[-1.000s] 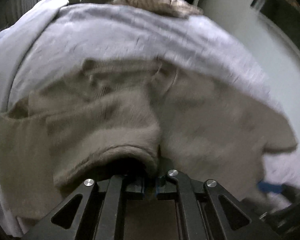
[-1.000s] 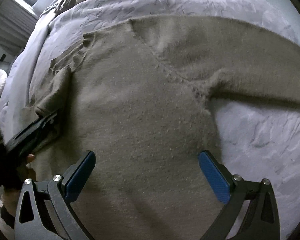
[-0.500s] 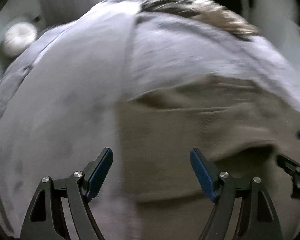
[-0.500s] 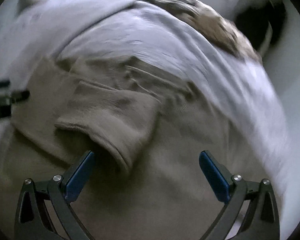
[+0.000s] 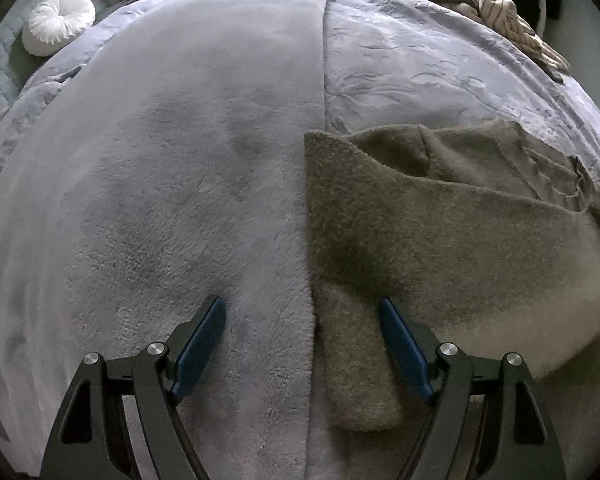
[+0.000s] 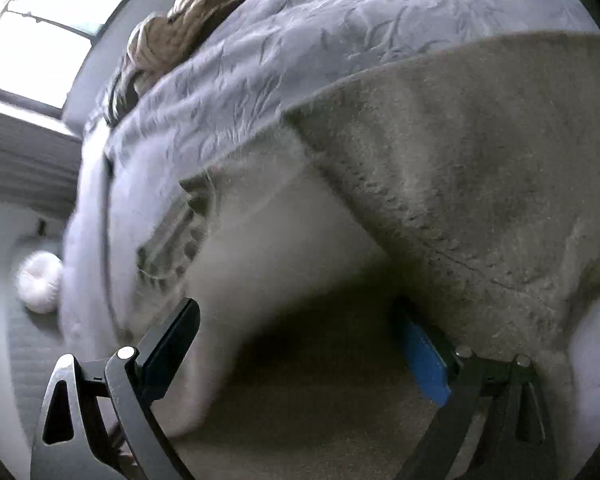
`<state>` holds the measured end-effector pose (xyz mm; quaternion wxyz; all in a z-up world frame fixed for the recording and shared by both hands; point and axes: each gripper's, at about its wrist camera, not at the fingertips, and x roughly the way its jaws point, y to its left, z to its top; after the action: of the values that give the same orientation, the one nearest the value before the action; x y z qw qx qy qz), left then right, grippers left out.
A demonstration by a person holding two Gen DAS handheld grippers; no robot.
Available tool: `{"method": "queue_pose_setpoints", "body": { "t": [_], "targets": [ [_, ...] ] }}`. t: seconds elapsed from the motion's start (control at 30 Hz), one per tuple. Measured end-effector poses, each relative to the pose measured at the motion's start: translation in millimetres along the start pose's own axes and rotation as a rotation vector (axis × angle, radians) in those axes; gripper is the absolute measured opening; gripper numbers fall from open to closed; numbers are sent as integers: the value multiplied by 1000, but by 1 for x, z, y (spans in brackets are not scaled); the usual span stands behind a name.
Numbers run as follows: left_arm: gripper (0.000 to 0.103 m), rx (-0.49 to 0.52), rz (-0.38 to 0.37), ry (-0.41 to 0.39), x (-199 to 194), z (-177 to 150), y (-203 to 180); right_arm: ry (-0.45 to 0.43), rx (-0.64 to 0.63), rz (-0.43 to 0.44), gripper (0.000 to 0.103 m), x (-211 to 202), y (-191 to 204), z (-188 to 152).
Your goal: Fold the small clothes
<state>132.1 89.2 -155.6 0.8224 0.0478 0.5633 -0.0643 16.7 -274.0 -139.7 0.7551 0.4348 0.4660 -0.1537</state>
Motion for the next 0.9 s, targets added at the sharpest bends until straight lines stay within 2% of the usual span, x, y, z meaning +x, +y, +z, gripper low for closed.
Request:
{"method": "queue_pose_setpoints", "body": {
  "t": [0.1, 0.17, 0.2, 0.23, 0.27, 0.3, 0.37, 0.47, 0.53, 0.6, 0.67, 0.77, 0.9],
  "targets": [
    [81, -20, -29, 9, 5, 12, -4, 8, 13, 13, 95, 5, 7, 2],
    [81, -41, -60, 18, 5, 18, -5, 11, 49, 11, 62, 9, 6, 7],
    [80, -46, -70, 28, 7, 21, -8, 33, 73, 24, 15, 13, 1, 10],
    [78, -46, -69, 33, 9, 23, -10, 54, 101, 44, 8, 17, -2, 10],
    [56, -43, -74, 32, 10, 26, -12, 59, 119, 64, 8, 17, -4, 10],
    [30, -38, -98, 36, 10, 28, -13, 58, 111, 63, 8, 15, -3, 10],
    [15, -34, -138, 35, 7, 33, -10, 43, 85, 46, 8, 3, -10, 2],
    [15, 15, -146, 22, 5, 32, -4, 50, 89, -9, 8, 5, -31, -9],
    [15, 54, -121, 17, 9, 31, -1, 57, 111, 18, 8, 9, -39, -9],
    [15, 67, -125, 23, 16, 29, 5, 51, 80, -10, 8, 5, -33, -5],
    [15, 53, -143, 29, 16, 30, 9, 42, 42, -63, 14, -2, -25, -2],
    [15, 56, -96, 1, 0, 30, 11, 5, -16, -136, 15, -22, -14, -1],
    [15, 93, -88, -31, -27, 24, 6, -40, -161, -133, 15, -34, 6, 2]
  ]
}}
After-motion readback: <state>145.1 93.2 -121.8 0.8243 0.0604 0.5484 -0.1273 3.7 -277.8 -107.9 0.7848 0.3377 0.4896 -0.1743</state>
